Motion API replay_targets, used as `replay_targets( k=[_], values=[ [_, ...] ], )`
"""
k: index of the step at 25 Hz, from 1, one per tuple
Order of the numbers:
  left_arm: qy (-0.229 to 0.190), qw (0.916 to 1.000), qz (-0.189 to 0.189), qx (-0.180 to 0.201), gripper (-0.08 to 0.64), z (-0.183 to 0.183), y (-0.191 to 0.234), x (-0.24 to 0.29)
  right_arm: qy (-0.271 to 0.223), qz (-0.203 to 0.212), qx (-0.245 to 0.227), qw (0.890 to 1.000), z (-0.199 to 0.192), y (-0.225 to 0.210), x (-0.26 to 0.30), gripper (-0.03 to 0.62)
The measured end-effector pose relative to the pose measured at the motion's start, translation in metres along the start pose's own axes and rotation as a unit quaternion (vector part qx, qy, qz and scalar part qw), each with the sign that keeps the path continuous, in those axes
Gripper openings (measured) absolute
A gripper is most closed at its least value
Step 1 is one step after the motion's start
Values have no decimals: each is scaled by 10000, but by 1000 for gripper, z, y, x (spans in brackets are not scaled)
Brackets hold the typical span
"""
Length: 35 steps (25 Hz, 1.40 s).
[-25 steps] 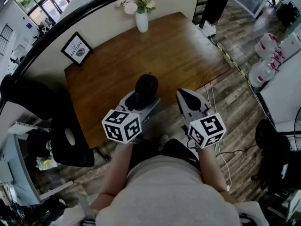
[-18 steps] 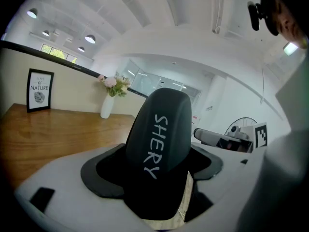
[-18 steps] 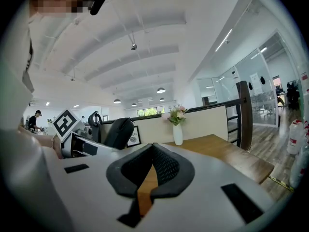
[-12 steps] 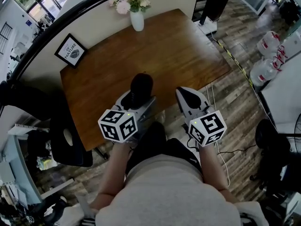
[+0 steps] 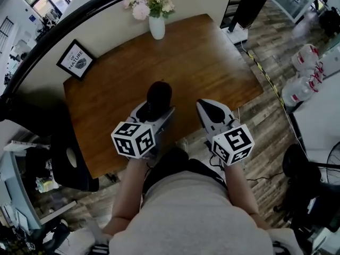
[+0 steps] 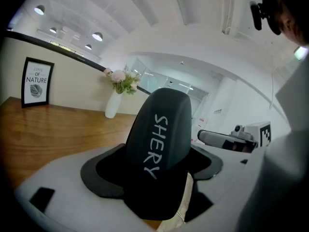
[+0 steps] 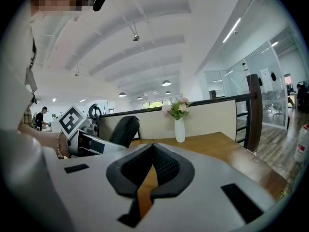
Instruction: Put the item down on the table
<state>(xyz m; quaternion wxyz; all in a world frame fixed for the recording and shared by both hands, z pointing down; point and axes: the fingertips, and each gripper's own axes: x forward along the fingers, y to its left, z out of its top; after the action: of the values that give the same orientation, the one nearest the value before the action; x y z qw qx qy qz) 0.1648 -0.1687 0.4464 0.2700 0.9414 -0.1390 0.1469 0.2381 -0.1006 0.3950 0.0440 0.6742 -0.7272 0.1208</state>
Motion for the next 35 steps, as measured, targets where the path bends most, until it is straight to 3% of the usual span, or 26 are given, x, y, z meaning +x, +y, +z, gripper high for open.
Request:
replay_targets(
  k=[8,15,24,35],
  values=[
    [-95,9991,390,-158,399,31,35,24,182,561,-157,9981,16,-24,59,11],
    [211,9967,726,-282,399,31,79,44,434,841,17,9955,9,-40,107,11],
    [905,9907,994,199,400,23,119,67,985,1185,267,9877,-27,-48,152,10],
    [1934,9689,1306,825,400,-8,164,94,1477,1525,348,9766,-62,-55,194,10]
  ],
)
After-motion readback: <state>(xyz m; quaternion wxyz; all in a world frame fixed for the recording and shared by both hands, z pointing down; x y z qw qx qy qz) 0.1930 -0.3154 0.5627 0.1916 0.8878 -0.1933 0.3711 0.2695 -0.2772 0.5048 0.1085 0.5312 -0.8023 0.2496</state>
